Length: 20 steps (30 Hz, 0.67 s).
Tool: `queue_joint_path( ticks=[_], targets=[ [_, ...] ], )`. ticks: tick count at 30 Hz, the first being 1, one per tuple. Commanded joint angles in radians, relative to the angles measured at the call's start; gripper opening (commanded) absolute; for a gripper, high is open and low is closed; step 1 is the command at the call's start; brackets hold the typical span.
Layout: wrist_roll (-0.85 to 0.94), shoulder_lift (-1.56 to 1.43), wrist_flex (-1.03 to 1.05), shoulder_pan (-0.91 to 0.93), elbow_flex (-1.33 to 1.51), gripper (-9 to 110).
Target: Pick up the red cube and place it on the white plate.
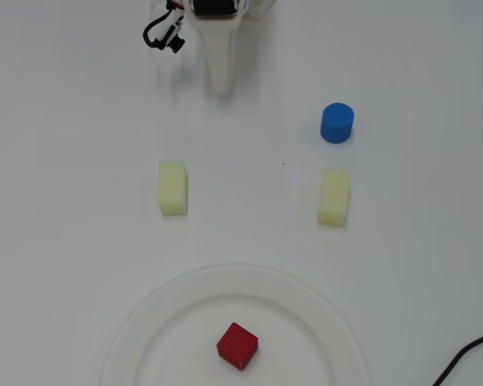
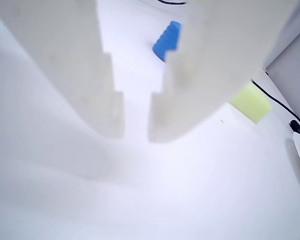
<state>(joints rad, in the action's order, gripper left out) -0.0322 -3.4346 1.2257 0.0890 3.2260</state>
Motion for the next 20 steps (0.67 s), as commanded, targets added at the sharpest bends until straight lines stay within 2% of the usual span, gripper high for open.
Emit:
queue_joint_path(
  ticks=[1,6,20],
  targets=[
    [-0.003,-0.008,-0.008,-0.009,0.008,4],
    [0.081,-0.011,-0.006,-0.101,0.008,4],
    [0.075,-0.011,-0.006,-0.097,0.008,4]
  ],
)
